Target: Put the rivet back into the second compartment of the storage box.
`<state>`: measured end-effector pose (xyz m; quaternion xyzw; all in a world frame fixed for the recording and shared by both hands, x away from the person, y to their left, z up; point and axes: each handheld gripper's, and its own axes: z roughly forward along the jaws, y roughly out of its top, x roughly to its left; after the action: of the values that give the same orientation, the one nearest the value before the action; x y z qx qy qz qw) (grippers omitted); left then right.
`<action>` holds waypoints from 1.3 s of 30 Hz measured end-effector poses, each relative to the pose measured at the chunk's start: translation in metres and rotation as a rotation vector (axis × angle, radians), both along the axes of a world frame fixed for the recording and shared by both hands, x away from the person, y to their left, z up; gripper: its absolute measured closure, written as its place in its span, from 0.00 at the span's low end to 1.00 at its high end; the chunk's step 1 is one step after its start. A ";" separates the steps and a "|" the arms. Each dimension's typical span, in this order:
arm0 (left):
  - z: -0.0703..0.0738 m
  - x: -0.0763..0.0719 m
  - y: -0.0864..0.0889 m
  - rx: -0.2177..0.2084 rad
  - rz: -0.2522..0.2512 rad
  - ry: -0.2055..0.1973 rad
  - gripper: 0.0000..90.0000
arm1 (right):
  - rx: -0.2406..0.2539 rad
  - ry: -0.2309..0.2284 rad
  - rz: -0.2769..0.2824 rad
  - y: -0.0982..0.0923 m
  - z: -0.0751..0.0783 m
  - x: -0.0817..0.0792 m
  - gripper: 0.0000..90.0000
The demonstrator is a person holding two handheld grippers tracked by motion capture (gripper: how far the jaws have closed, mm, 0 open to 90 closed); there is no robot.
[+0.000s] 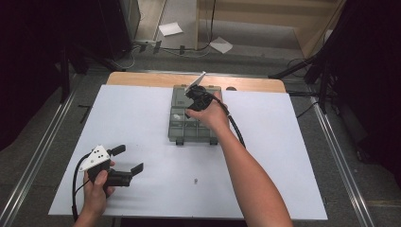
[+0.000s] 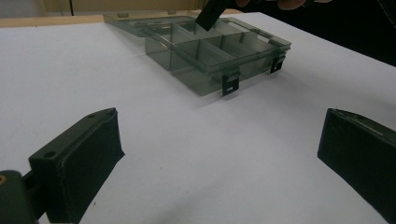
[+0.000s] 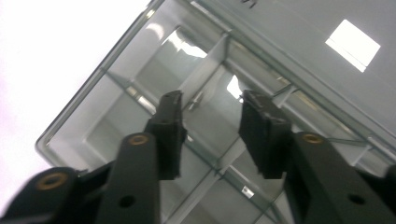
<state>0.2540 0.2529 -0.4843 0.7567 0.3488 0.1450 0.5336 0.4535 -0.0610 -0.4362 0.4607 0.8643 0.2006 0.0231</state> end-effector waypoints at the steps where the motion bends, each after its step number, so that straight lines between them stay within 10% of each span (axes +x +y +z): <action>1: 0.000 0.000 0.000 0.000 0.000 0.000 0.00 | 0.000 -0.003 0.012 0.000 0.000 -0.001 0.60; 17: 0.000 0.000 -0.001 -0.004 0.000 -0.002 0.00 | -0.037 -0.022 0.210 0.015 0.010 -0.035 0.01; 39: 0.000 0.000 -0.002 0.002 -0.005 -0.004 0.00 | -0.063 -0.093 0.314 0.000 0.012 -0.091 0.02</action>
<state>0.2536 0.2511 -0.4844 0.7579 0.3456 0.1456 0.5338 0.3628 -0.0610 -0.4239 0.3091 0.9296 0.1954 0.0457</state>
